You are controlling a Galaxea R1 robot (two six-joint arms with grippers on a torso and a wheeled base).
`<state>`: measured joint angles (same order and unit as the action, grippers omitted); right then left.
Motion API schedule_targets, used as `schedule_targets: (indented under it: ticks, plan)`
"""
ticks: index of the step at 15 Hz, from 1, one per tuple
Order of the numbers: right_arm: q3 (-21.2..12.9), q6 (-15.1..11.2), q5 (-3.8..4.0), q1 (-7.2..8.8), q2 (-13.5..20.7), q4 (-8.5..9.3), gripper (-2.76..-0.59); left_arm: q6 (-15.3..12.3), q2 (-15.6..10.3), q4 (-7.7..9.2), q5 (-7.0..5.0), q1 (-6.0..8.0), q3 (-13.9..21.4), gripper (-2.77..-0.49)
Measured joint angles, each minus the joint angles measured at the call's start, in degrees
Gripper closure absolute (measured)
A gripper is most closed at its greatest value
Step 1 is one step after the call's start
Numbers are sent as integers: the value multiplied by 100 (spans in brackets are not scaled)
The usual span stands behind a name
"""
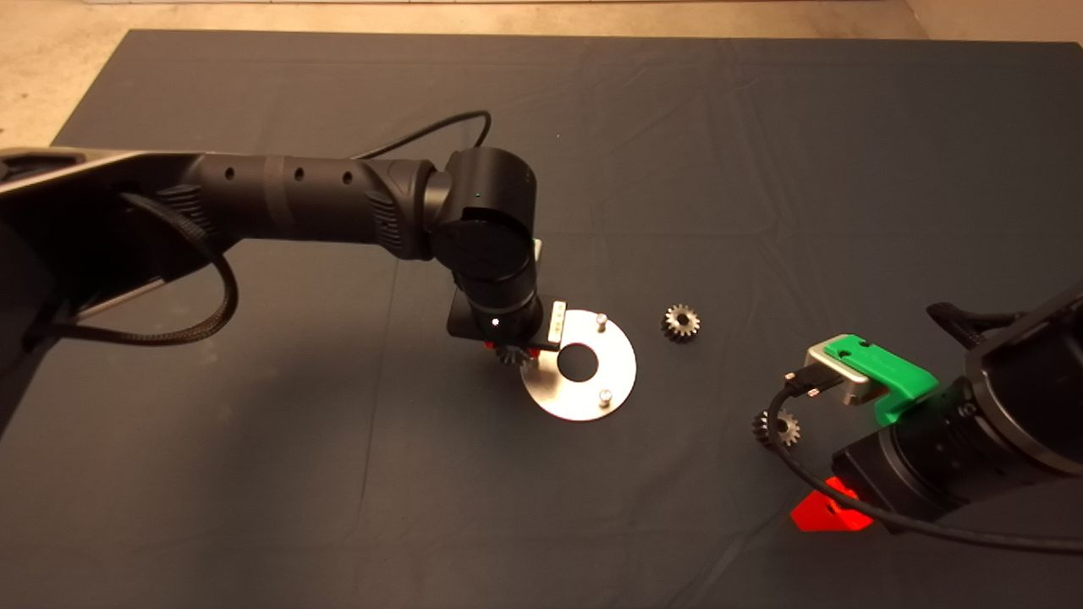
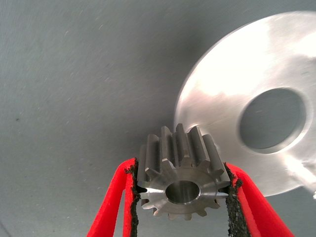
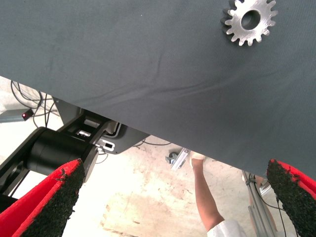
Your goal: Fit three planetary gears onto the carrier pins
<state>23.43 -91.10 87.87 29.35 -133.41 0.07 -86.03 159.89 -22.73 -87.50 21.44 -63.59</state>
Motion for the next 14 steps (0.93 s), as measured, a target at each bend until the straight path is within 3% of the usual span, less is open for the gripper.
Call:
schedule_targets:
  ticks: [5,14]
  plan:
    - [0,-1,-1,0,4,0,-275,22,129,88,5,22,-122,-87]
    - [0,-2,0,0,4,0,-275,26,204,389,5,66,-350,-87]
